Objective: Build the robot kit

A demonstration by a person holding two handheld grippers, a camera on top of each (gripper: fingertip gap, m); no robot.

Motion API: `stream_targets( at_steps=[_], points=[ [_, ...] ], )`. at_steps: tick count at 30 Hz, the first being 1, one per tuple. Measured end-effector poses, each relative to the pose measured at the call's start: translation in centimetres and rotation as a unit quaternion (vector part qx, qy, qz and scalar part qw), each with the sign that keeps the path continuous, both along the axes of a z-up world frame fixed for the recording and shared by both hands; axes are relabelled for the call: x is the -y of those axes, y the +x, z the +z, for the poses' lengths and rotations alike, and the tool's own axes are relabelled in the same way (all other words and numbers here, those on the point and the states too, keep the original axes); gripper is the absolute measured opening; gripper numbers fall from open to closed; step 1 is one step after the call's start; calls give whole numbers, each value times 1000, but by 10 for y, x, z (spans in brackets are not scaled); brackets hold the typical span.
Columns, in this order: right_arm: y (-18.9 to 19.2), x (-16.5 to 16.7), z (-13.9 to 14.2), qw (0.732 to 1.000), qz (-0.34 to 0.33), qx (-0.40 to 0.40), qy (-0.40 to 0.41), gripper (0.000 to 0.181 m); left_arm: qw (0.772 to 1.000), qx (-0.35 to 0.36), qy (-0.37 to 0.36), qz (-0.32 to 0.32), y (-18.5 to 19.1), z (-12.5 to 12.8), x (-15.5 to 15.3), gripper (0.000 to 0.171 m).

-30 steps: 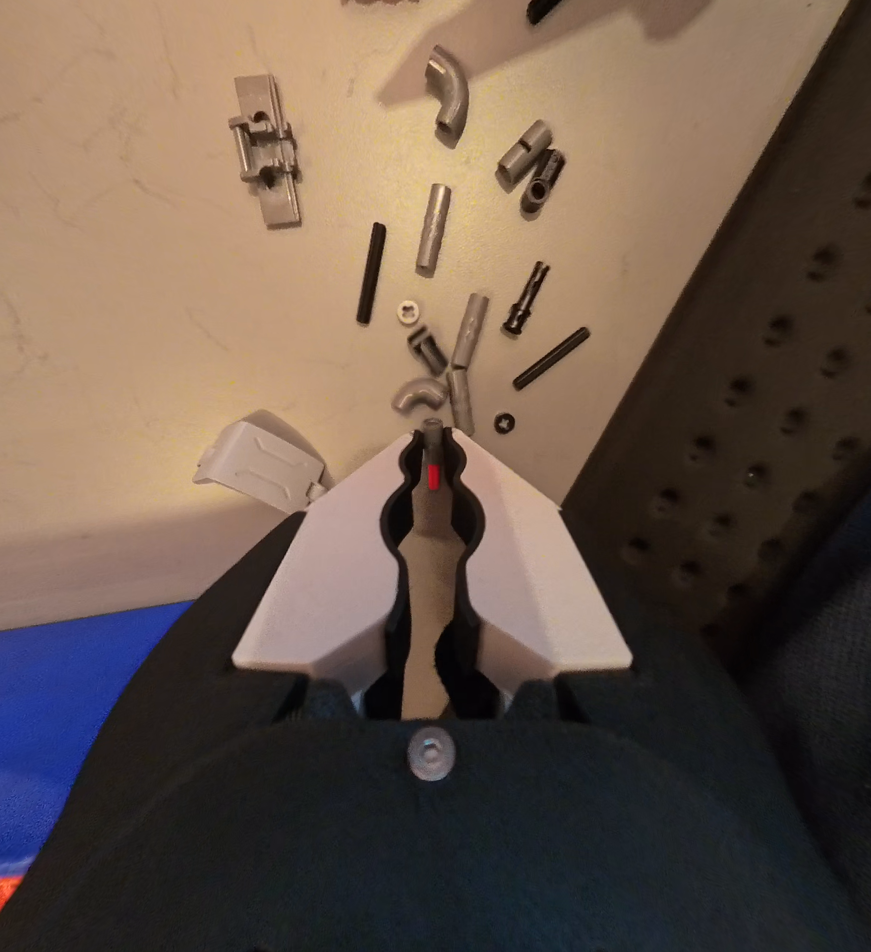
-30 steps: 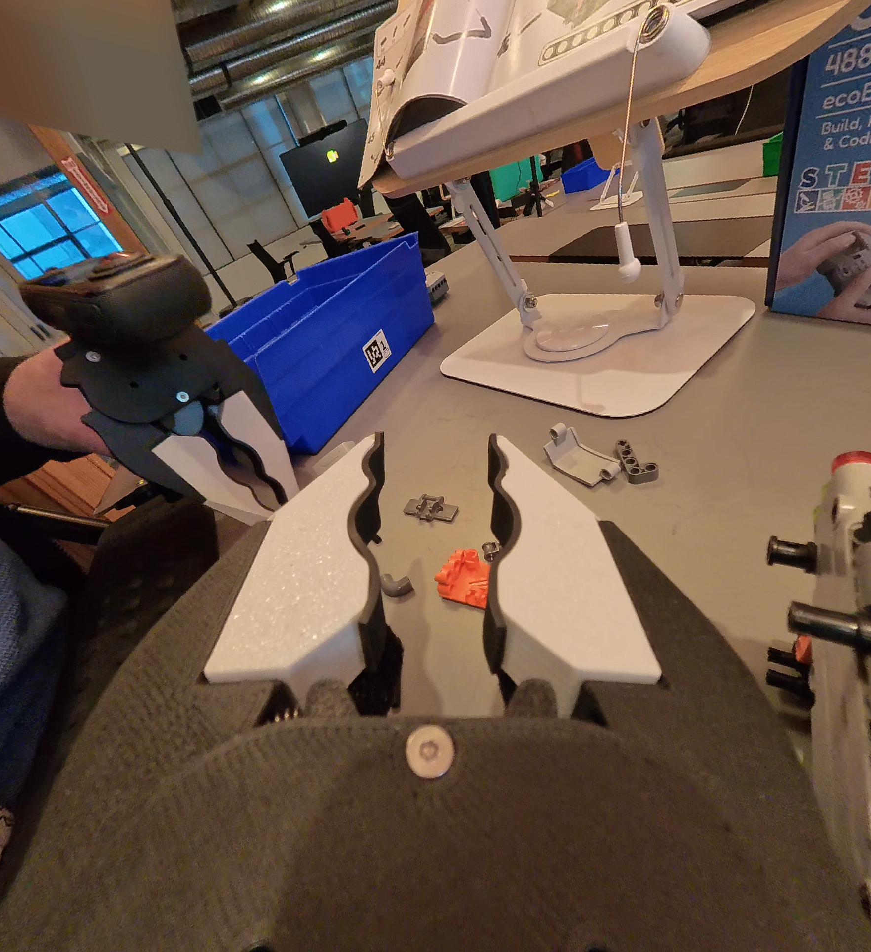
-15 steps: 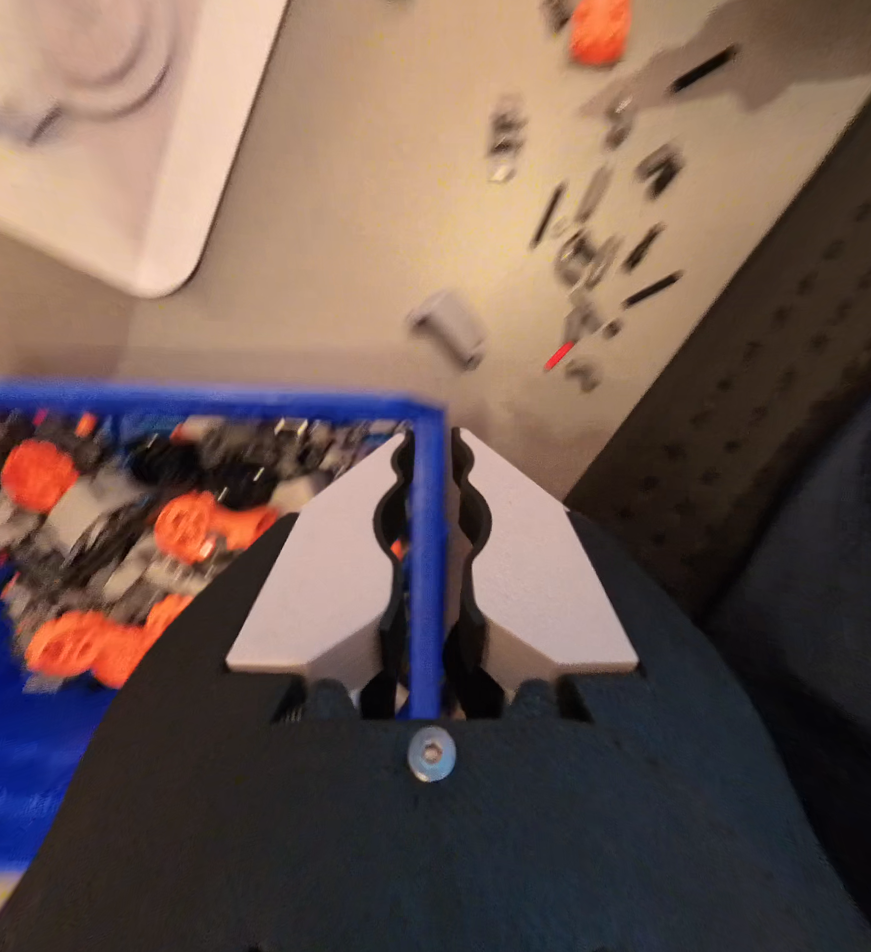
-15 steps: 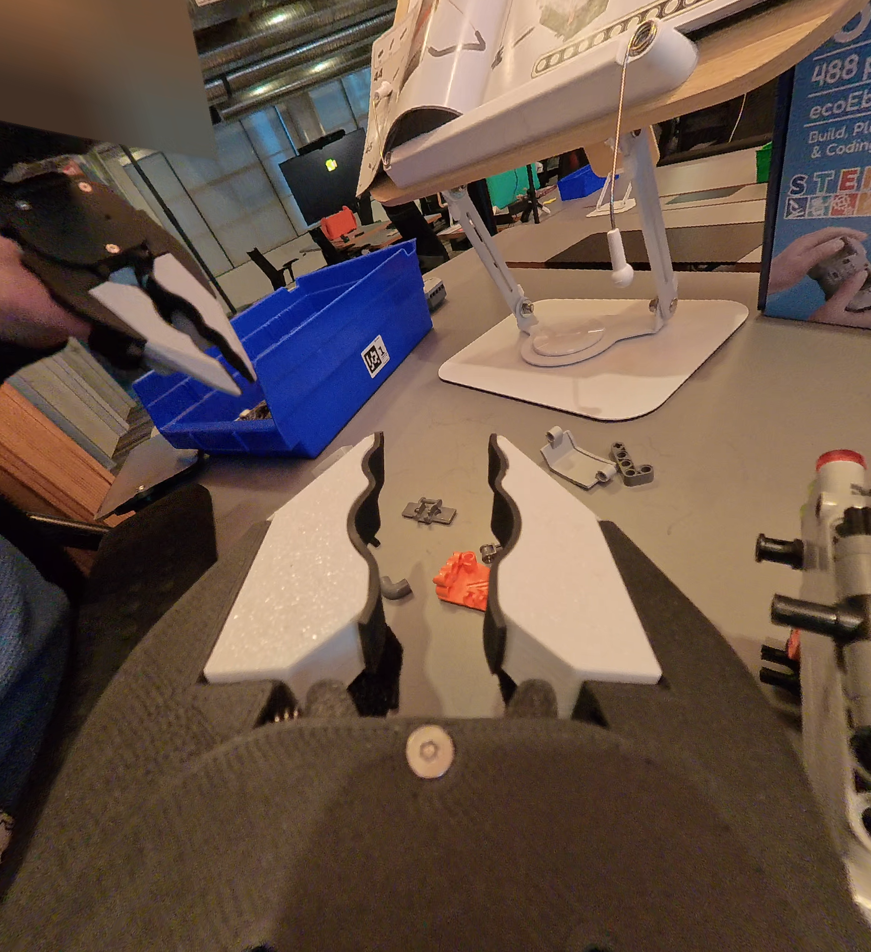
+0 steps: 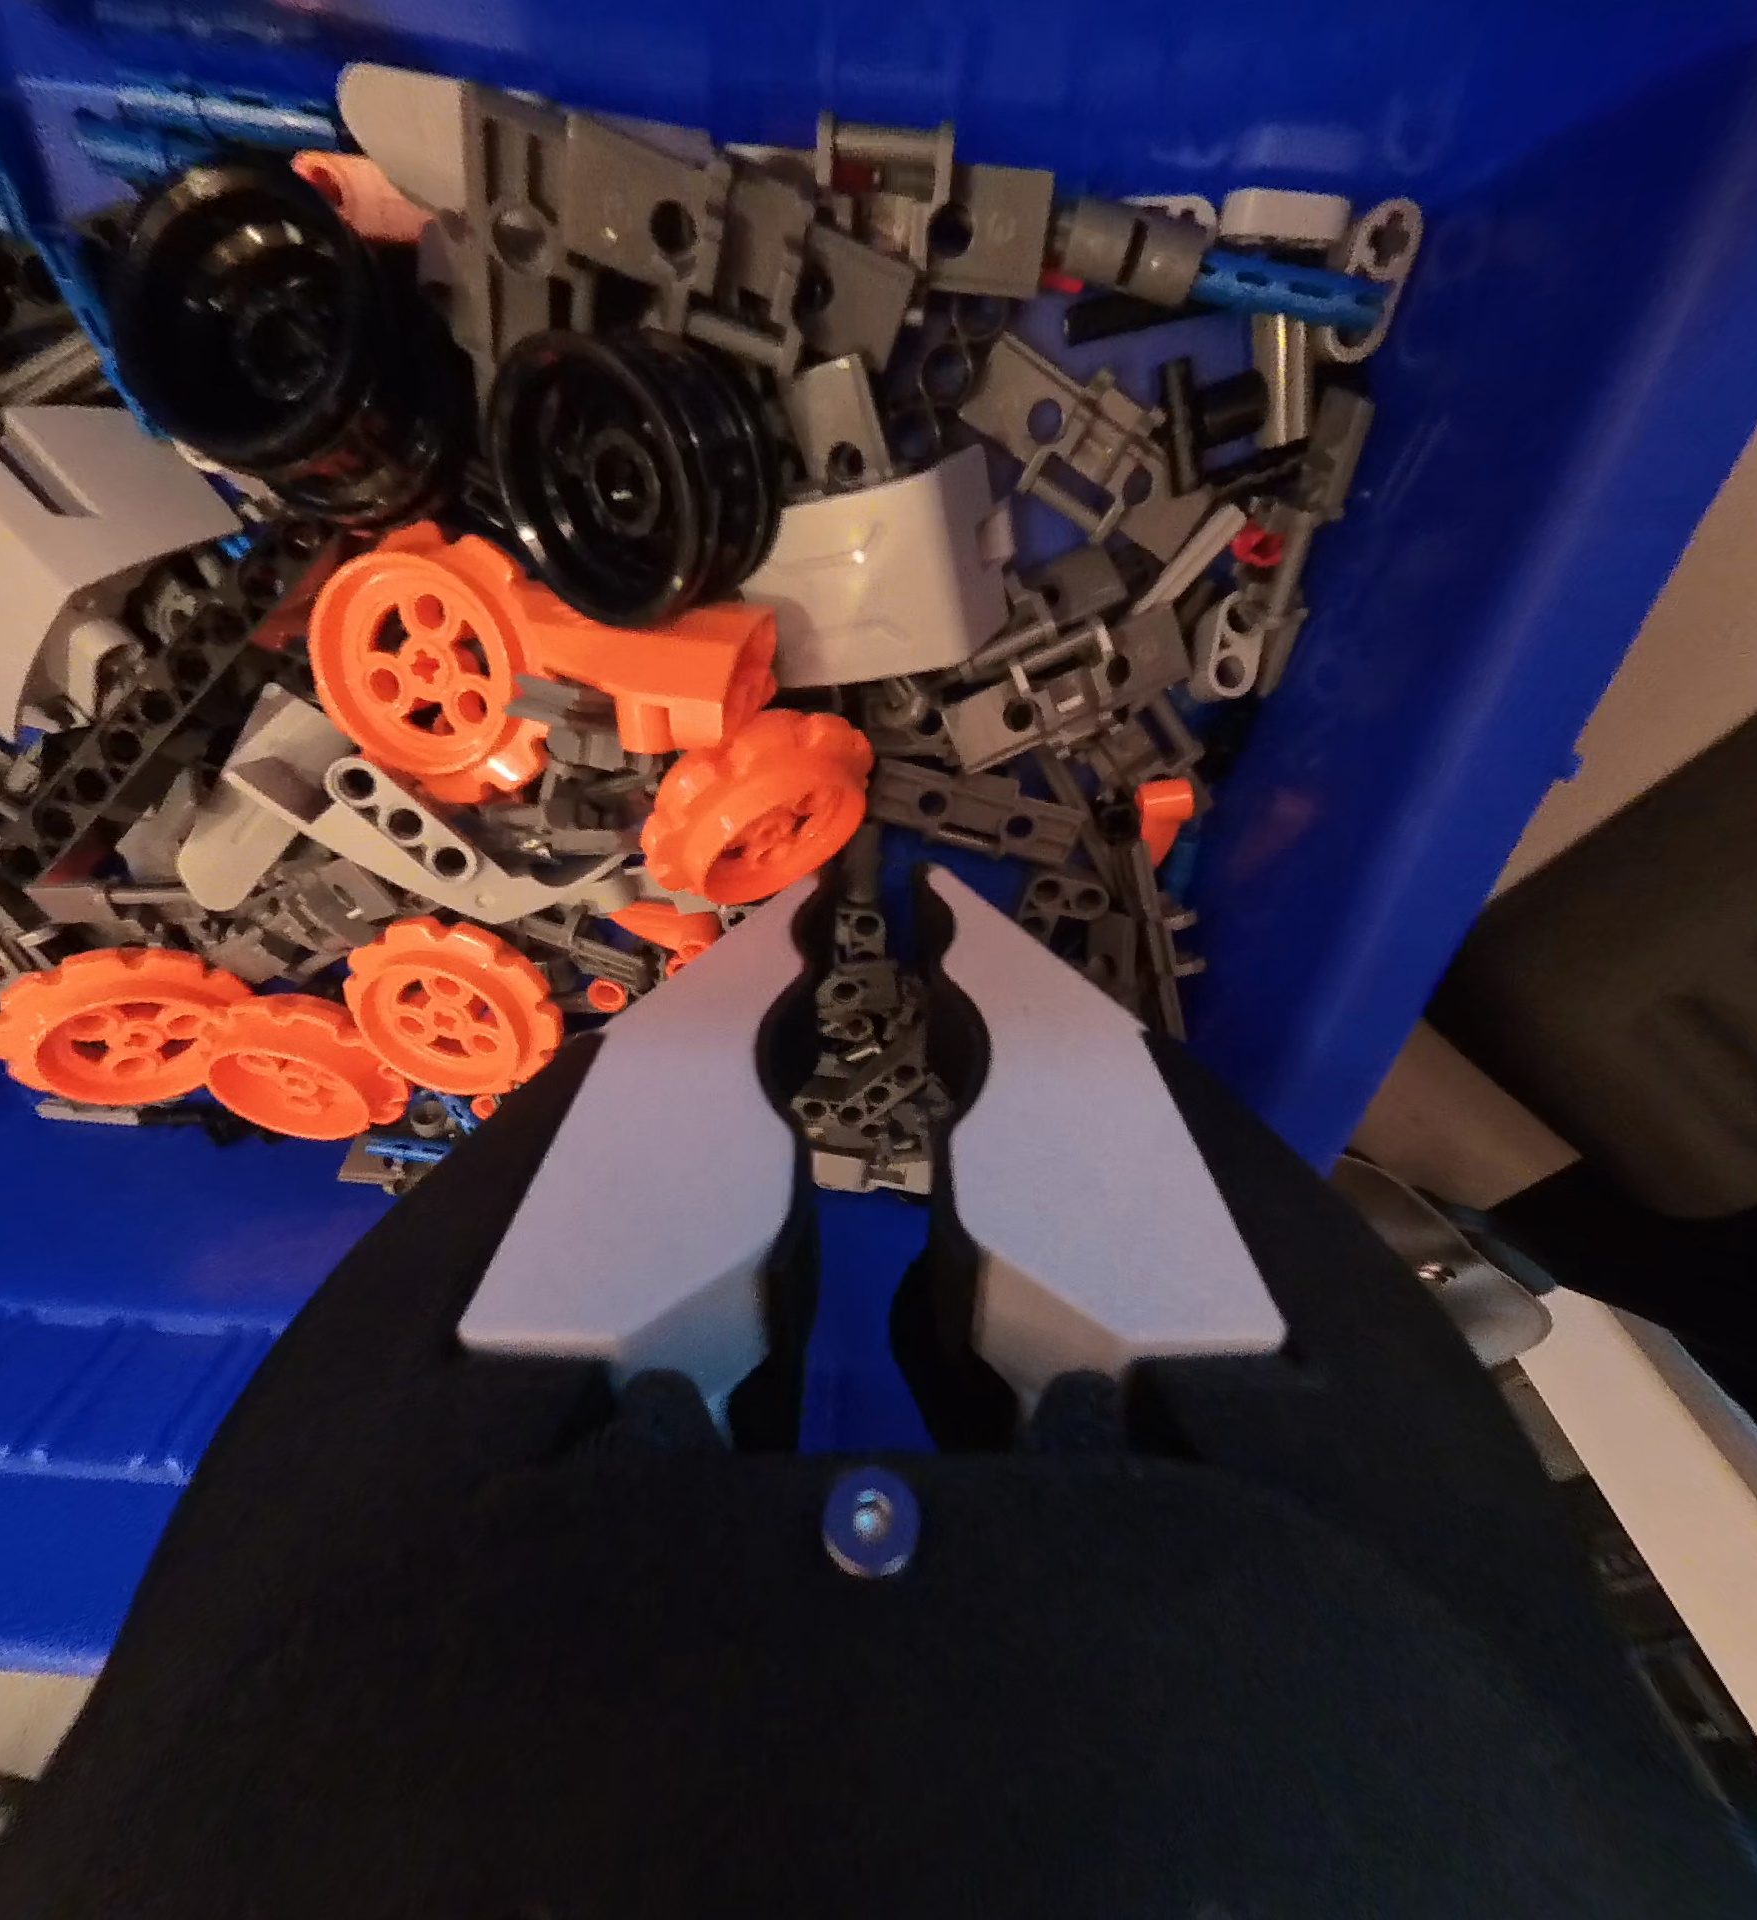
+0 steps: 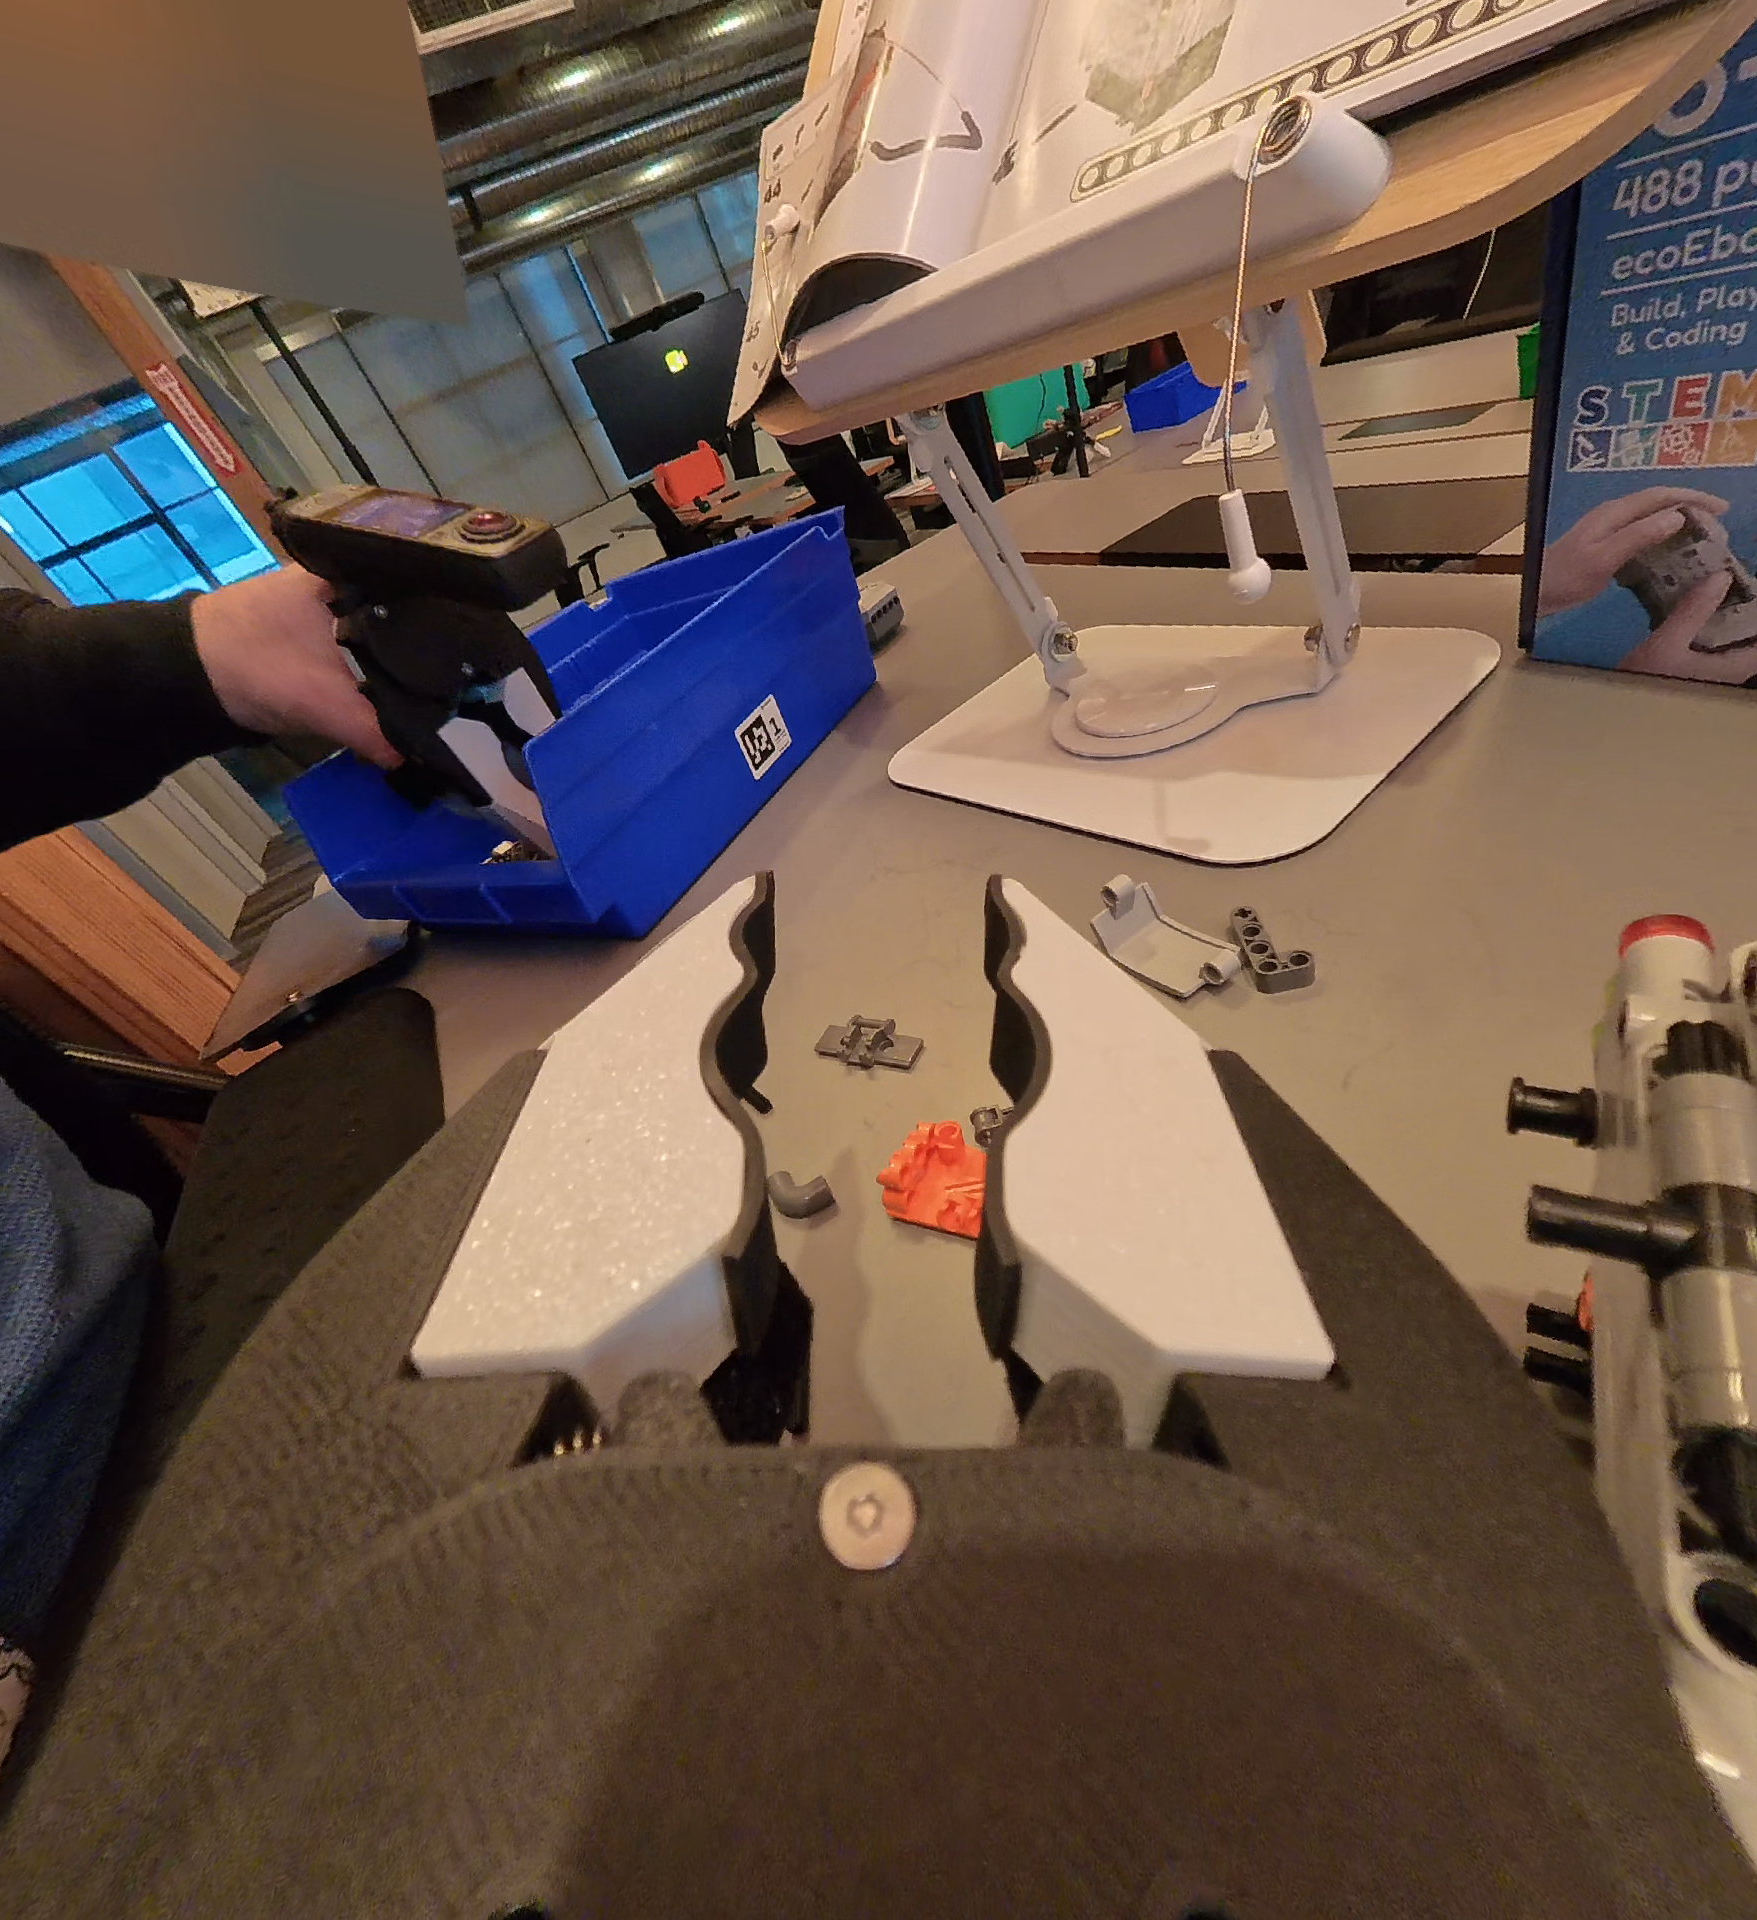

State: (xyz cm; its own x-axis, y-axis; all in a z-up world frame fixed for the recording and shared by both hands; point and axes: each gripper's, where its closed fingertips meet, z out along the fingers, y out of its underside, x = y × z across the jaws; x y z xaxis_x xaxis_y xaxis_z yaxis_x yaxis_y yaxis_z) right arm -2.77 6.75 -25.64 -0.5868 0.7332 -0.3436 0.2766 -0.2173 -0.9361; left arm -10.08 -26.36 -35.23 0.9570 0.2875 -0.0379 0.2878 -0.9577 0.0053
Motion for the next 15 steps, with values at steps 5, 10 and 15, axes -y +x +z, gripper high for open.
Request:
stream_targets(
  at_steps=[5,10,15],
  points=[
    [0,0,0,1000,1,0,-1,38,1000,-11,4,-7,-4,0,-3,5],
    [0,0,0,1000,2,0,-1,38,1000,-13,8,5,-3,-1,-2,5],
    [0,1,1,1000,2,-1,-1,38,1000,-14,19,13,-2,3,-1,5]
  ],
)
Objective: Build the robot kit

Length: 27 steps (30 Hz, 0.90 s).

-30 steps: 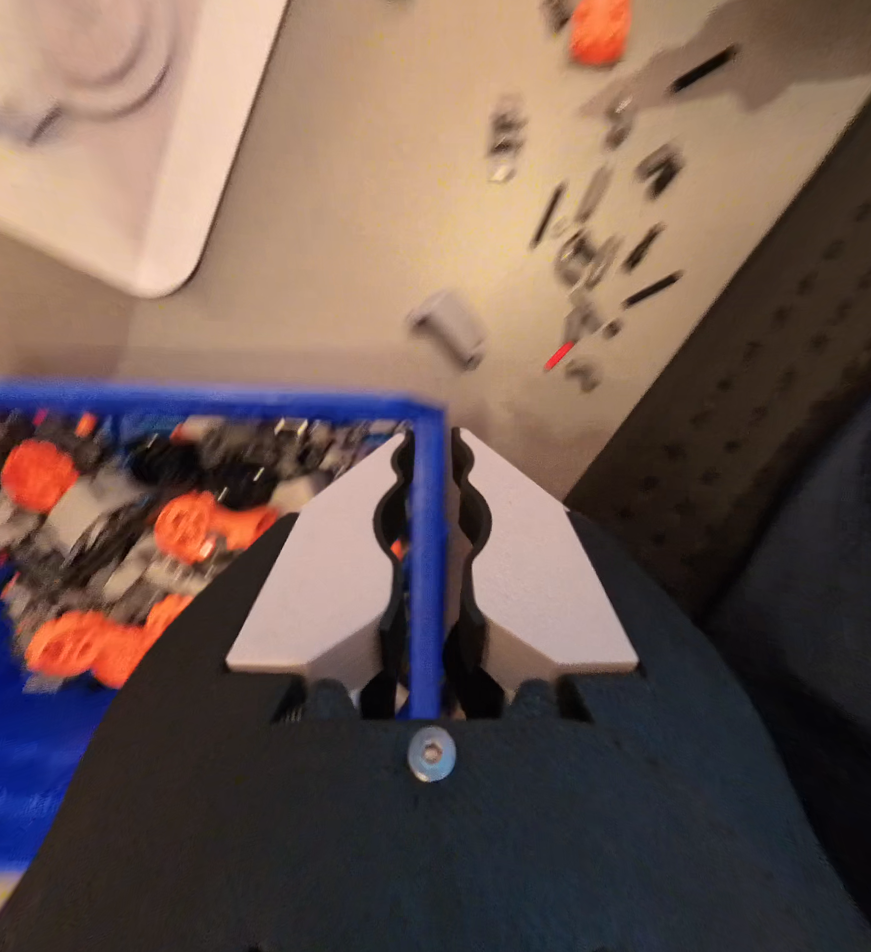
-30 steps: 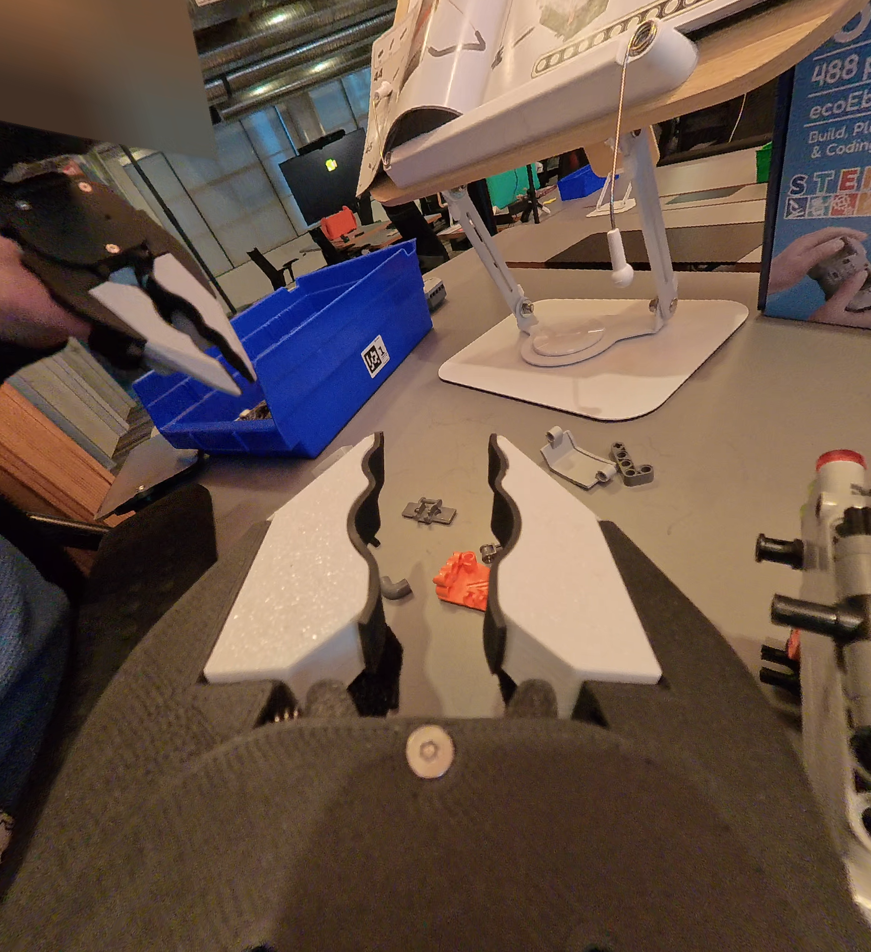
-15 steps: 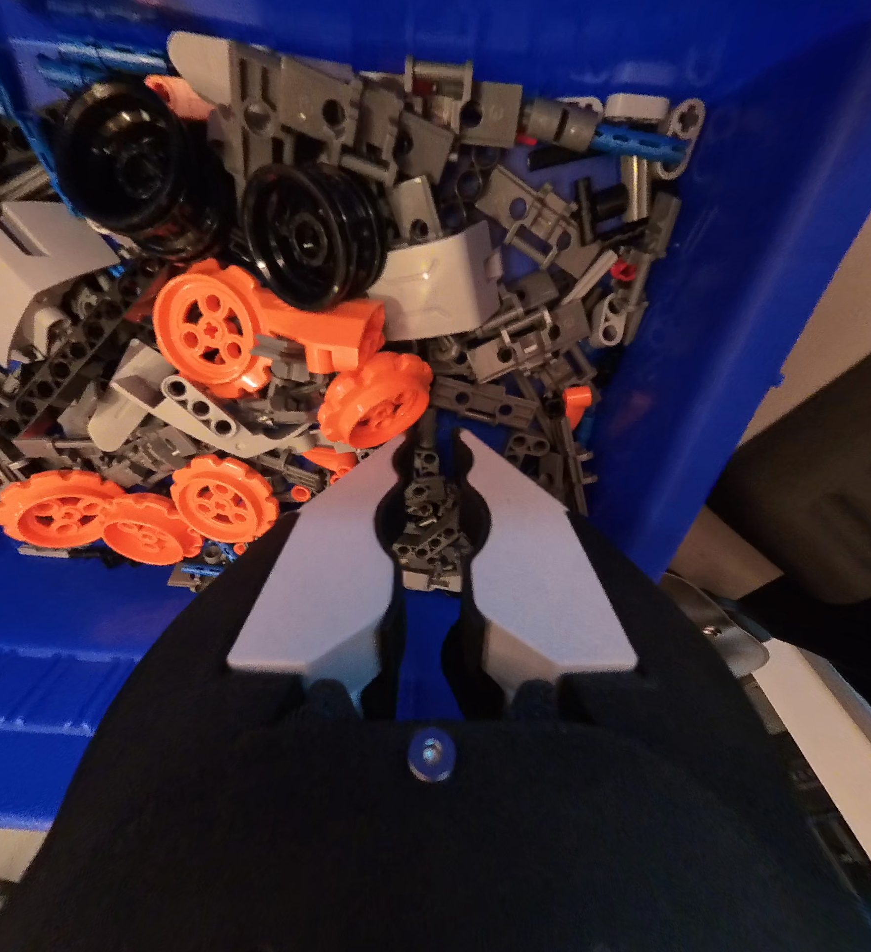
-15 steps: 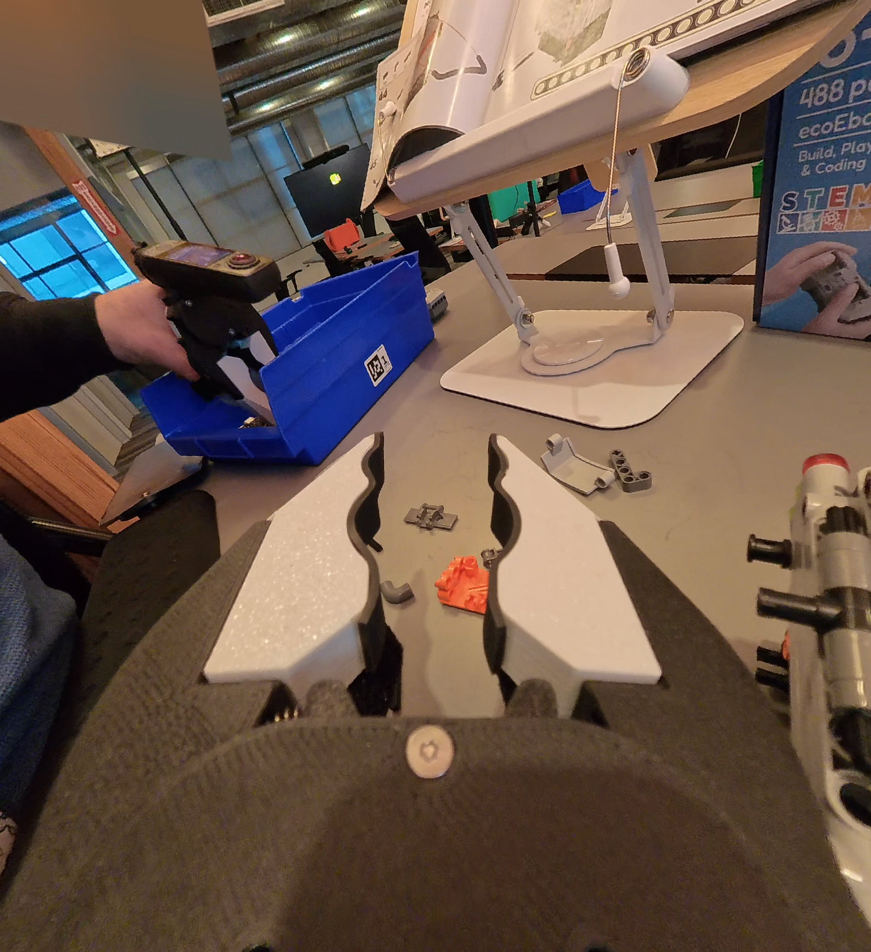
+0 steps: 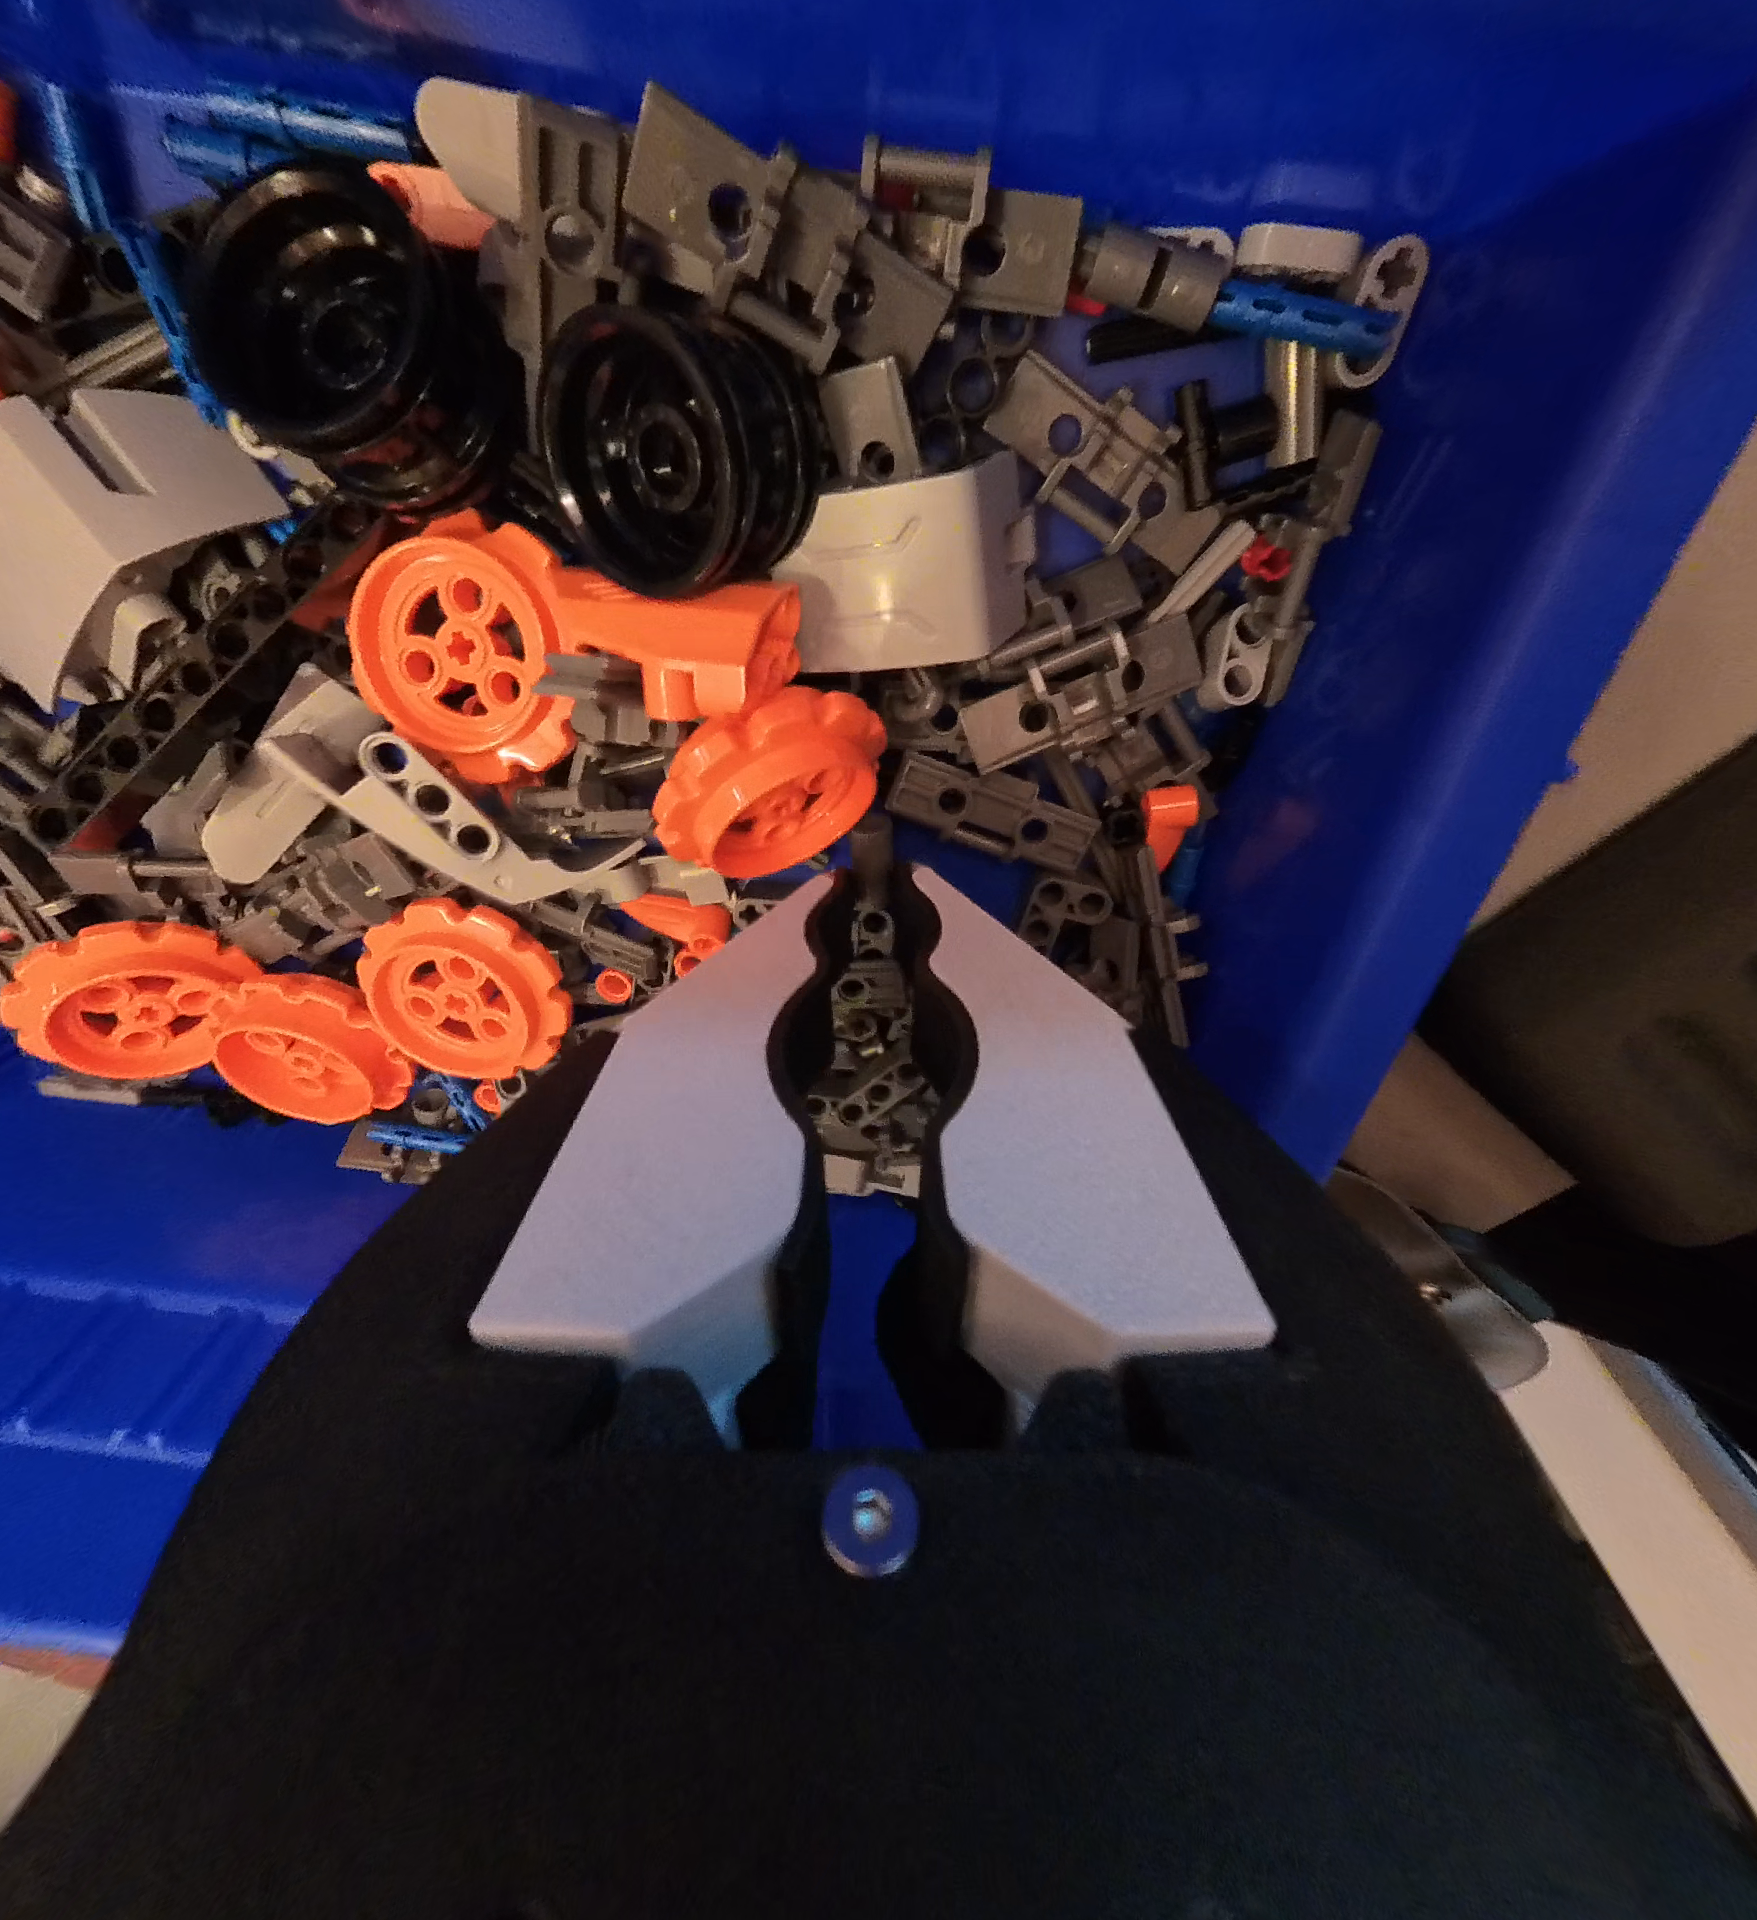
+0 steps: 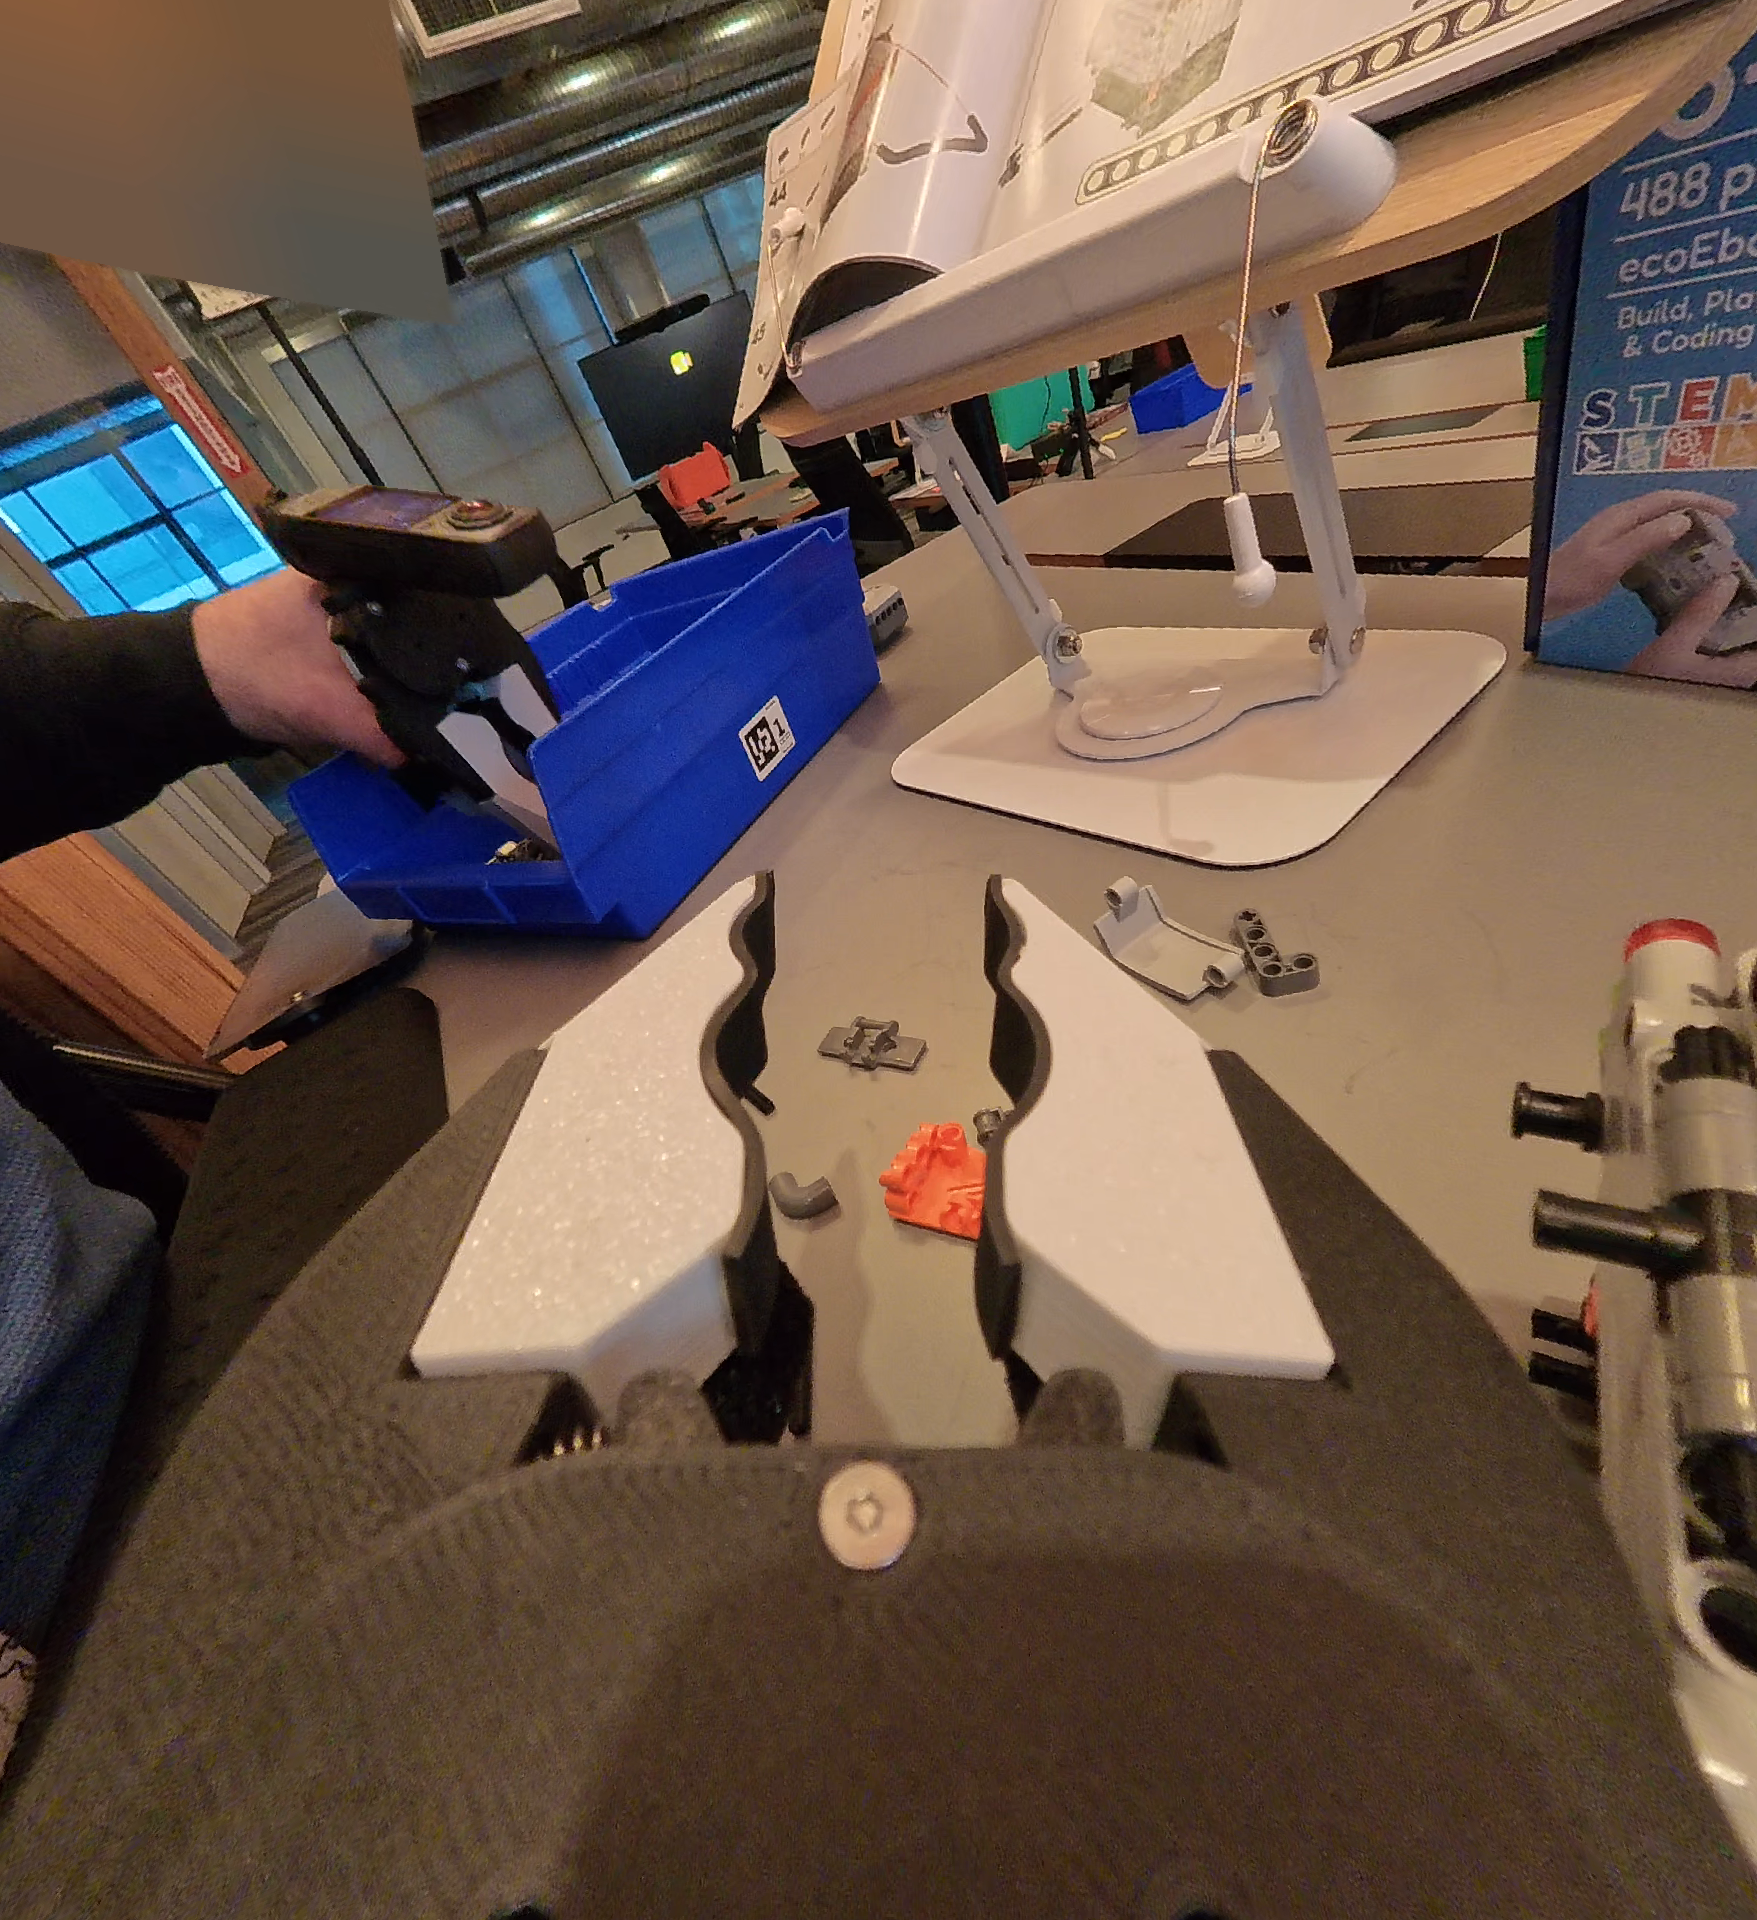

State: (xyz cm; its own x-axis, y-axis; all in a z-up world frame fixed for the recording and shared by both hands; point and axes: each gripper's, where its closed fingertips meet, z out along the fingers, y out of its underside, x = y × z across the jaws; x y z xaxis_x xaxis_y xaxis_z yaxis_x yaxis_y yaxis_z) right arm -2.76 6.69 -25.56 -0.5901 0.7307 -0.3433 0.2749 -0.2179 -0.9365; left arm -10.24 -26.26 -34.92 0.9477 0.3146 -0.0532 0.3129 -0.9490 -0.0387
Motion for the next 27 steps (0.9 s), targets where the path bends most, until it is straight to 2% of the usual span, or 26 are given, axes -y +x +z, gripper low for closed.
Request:
stream_targets(
  at_steps=[6,9,11,15,17,19,27],
  points=[
    [0,0,0,1000,0,0,-1,38,998,12,58,-5,20,44,-24,5],
    [0,1,-1,1000,2,1,1,38,992,24,115,-37,43,73,-61,5],
    [0,1,-1,1000,3,2,1,38,986,36,151,-67,65,81,-94,5],
    [0,1,-1,1000,2,2,1,38,979,50,155,-118,96,67,-141,5],
    [0,1,-1,1000,1,1,1,38,982,43,130,-129,101,52,-151,5],
    [0,0,0,1000,1,1,0,37,980,61,134,-130,111,42,-163,5],
    [0,1,0,1000,3,0,-2,38,988,27,98,-119,106,3,-173,5]
  ],
)
